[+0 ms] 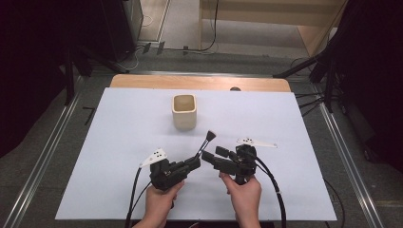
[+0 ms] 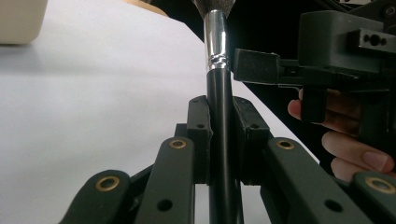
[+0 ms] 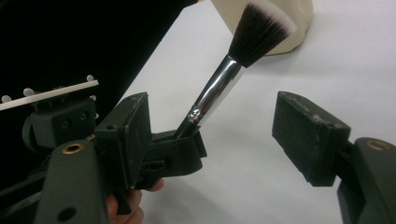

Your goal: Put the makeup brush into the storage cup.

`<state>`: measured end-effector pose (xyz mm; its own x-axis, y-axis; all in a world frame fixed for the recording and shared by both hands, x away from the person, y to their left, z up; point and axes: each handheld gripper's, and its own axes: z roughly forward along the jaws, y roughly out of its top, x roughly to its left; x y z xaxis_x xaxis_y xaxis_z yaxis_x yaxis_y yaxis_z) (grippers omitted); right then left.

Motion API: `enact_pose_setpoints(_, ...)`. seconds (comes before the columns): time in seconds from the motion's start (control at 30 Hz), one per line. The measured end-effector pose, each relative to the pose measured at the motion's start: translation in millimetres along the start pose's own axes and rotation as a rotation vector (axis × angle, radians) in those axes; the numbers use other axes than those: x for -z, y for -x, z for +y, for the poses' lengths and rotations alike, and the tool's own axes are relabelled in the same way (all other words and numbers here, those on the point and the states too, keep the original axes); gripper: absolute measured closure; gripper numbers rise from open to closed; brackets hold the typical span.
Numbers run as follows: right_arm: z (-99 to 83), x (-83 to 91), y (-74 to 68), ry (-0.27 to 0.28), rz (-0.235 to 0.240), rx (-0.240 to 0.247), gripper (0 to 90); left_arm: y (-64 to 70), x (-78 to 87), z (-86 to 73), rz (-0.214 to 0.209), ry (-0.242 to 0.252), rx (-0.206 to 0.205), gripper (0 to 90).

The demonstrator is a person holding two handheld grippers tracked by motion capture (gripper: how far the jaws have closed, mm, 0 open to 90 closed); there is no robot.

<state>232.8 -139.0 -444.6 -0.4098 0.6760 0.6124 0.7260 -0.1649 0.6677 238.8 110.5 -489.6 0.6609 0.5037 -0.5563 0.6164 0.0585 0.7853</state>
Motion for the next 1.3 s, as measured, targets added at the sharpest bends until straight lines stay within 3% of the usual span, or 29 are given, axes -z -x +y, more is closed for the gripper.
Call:
enact_pose_setpoints(0.5,1.3,-14.9,2.6,0.014,0.012,-0.063,33.1,3.4,-1.1,-2.6,-0.015,0.014,-0.001,79.5)
enact_pose_setpoints(0.9,1.8,-24.6,3.2,0.015,0.042,-0.125,46.0,4.4,-2.8,-4.8,-0.018,0.015,0.002,79.5)
enact_pose_setpoints(1.3,1.4,-28.9,3.3,0.050,0.056,-0.177,63.1,4.2,-2.4,-4.3,-0.023,0.028,0.005,79.5)
